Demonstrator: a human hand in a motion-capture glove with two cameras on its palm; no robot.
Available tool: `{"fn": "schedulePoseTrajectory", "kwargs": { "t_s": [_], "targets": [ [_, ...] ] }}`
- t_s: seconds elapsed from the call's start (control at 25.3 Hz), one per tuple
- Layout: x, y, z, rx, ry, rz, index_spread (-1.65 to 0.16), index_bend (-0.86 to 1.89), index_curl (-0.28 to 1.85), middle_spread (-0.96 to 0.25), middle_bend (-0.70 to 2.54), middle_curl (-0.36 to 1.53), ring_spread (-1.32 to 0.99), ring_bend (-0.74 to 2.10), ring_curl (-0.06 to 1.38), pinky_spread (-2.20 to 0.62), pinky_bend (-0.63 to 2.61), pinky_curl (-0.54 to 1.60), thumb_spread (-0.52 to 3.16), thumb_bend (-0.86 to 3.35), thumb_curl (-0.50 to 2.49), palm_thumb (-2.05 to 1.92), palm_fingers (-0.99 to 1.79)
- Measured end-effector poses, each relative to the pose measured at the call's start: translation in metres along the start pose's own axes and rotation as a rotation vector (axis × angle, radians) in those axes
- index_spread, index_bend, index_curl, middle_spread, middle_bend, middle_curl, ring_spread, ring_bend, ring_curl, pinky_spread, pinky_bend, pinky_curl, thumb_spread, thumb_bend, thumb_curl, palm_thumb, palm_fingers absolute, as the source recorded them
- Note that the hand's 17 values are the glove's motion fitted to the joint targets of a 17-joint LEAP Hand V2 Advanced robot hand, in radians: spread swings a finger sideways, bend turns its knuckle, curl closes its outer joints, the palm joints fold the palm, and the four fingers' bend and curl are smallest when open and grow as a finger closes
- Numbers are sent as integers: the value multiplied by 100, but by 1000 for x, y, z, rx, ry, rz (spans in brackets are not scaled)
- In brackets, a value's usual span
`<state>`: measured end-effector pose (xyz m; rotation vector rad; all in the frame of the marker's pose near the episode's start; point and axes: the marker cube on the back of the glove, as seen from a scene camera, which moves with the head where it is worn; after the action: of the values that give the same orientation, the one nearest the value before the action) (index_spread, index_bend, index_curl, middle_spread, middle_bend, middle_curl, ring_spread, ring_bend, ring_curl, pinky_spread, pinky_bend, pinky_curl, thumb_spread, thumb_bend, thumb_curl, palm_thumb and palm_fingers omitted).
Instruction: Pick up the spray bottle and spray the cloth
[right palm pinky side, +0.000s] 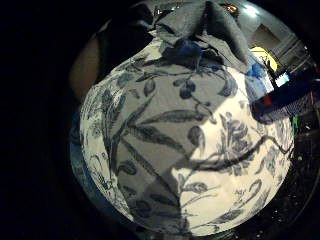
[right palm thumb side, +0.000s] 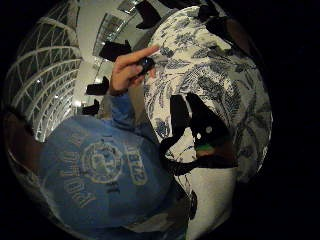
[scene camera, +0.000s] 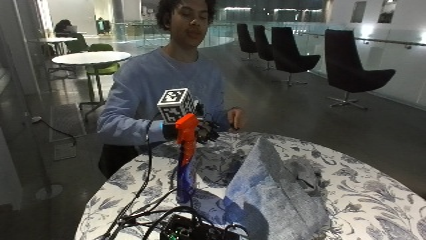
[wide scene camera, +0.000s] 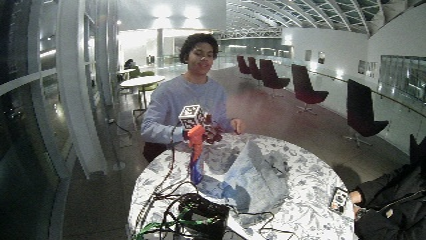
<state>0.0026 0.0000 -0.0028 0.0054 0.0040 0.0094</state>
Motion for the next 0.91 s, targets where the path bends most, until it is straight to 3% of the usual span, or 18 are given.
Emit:
{"fn": "schedulePoseTrajectory", "kwargs": {
  "t_s": [0.55,0.91],
  "targets": [
    [10,1,-12,60,-6,42,-33,25,25,-2,44,24,9,24,17,22,16,15,99,31,20,56,62],
    [49,18,-58,437,-540,154,-37,15,27,-2,31,25,7,31,22,23,23,21,109,23,22,55,60]
  ]
}}
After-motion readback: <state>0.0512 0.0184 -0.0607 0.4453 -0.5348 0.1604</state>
